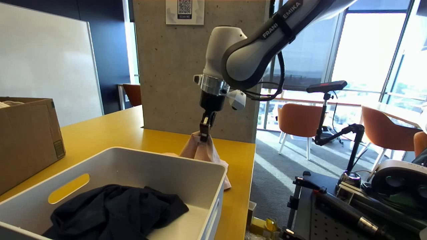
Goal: Fold the light pink shirt on the table and then put it in the white basket
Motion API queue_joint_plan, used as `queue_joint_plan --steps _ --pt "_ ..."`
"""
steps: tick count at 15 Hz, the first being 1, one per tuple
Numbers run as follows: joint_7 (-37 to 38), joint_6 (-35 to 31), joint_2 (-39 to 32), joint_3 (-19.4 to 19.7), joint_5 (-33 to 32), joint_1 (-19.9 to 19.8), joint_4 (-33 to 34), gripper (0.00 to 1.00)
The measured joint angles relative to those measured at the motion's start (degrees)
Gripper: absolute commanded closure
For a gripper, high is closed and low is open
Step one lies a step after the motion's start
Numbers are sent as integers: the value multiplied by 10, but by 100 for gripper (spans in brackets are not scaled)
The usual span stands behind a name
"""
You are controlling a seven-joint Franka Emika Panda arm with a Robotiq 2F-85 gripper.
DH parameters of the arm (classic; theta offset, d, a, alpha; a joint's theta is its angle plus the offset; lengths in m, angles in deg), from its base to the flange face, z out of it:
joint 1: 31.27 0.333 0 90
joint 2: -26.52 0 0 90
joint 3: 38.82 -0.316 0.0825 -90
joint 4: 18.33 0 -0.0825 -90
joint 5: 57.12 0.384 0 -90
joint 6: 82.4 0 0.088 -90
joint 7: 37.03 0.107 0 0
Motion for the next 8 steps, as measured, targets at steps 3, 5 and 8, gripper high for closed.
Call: queue_joint_plan --steps 3,5,8 --pt "-3 0 -11 31 -1 -19 10 99" --pt "-3 -1 -21 56 -7 -32 16 72" --pt "0 -2 -41 92 -16 -45 28 58"
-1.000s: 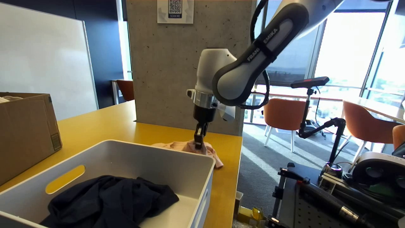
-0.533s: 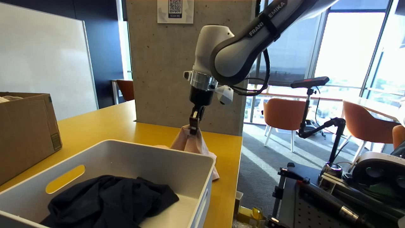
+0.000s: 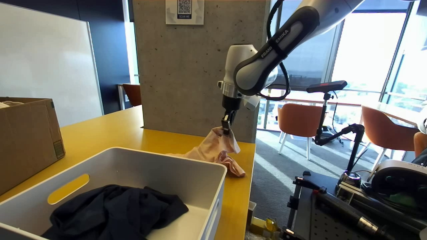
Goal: Fold the light pink shirt on the table and then put it in the white basket
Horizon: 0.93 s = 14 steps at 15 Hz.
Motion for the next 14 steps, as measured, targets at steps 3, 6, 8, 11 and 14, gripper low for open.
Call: queue_joint_plan --steps 3,6,8,11,14 --pt "6 0 -14 11 0 -5 13 35" --pt "19 9 -14 13 0 -4 22 13" --pt "23 30 -11 13 0 -3 28 1" --pt "24 52 -15 7 1 3 28 0" --pt "25 63 -36 -10 8 9 27 0"
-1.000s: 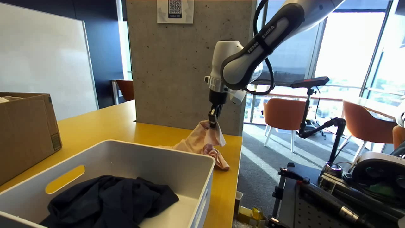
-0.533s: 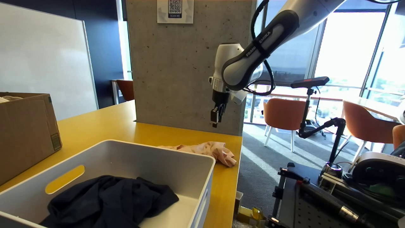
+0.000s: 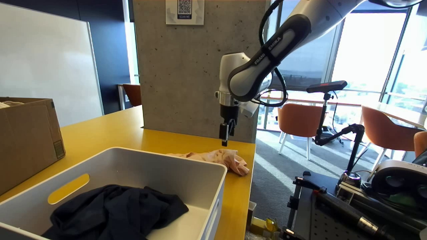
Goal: Fold the light pink shirt on the table and then put it in the white basket
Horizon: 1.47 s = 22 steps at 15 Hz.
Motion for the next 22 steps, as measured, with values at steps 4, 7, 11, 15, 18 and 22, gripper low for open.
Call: queue_joint_plan --steps 4,7,11,15,18,22 --pt "13 2 -46 -9 2 13 1 0" --pt "17 2 -78 -7 2 14 6 11" --pt "20 1 -110 -4 2 14 18 51" --pt "20 1 -110 -5 1 15 18 80" --pt "29 4 -93 -6 1 27 8 100" --pt "53 29 -35 -6 1 46 -22 99"
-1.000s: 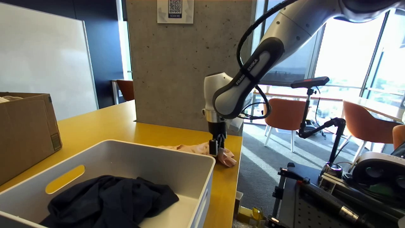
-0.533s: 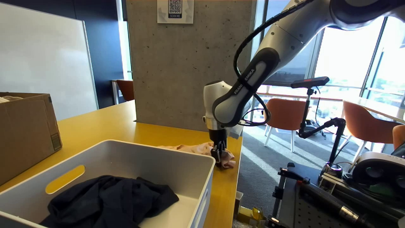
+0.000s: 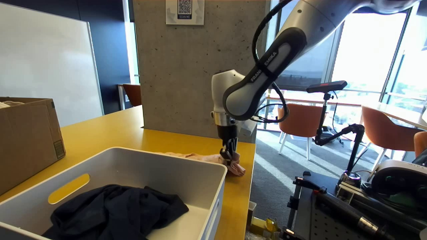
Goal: Fold the light pink shirt on the table and then put it in the white basket
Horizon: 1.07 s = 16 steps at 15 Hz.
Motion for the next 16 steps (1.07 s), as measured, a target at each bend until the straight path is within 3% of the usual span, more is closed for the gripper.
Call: queue_joint_plan --steps 4,8,11,16 --pt "12 15 93 3 -3 3 -36 99" --pt "13 16 146 21 -23 -3 -26 99" --pt "6 11 123 28 -36 -16 14 99" --pt "-20 -45 -2 28 -40 -30 96 99"
